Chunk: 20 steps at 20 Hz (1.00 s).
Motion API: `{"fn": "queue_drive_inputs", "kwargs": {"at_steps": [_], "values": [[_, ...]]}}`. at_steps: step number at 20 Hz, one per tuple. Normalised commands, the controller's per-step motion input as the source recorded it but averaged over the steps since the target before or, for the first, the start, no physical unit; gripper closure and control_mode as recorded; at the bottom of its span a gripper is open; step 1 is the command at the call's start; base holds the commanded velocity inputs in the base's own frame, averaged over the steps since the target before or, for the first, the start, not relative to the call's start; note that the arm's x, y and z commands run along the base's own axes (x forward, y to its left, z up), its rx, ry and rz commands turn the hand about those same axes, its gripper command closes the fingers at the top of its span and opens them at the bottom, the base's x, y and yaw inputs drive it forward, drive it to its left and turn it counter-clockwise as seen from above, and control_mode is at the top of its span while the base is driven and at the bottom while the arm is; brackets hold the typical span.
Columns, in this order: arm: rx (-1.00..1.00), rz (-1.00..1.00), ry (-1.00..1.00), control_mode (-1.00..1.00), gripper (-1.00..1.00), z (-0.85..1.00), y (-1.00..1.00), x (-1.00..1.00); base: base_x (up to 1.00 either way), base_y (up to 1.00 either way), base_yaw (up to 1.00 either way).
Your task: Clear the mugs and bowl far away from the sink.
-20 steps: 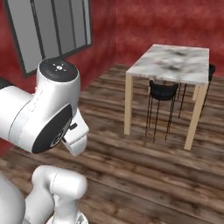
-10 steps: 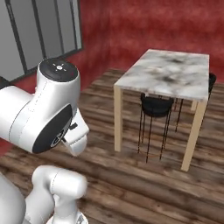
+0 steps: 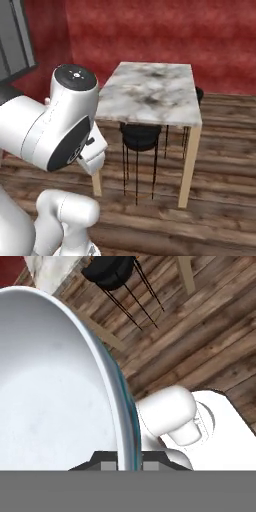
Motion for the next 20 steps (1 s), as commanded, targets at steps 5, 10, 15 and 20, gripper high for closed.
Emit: {"fn": "queue_drive_inputs", "kwargs": {"at_steps": [5,10,15,20], "values": [[0.00,0.00,0.00,1.00,1.00,0.00,0.00,0.00,1.00,0.91,-0.48],[0.00,0.00,0.00,1.00,1.00,0.00,0.00,0.00,1.00,1.00,-0.30],[0.00,0.00,0.00,1.00,1.00,0.00,0.00,0.00,1.00,0.77,-0.27],[0.00,0.00,0.00,1.00,1.00,0.00,0.00,0.00,1.00,0.03,-0.08]]}}
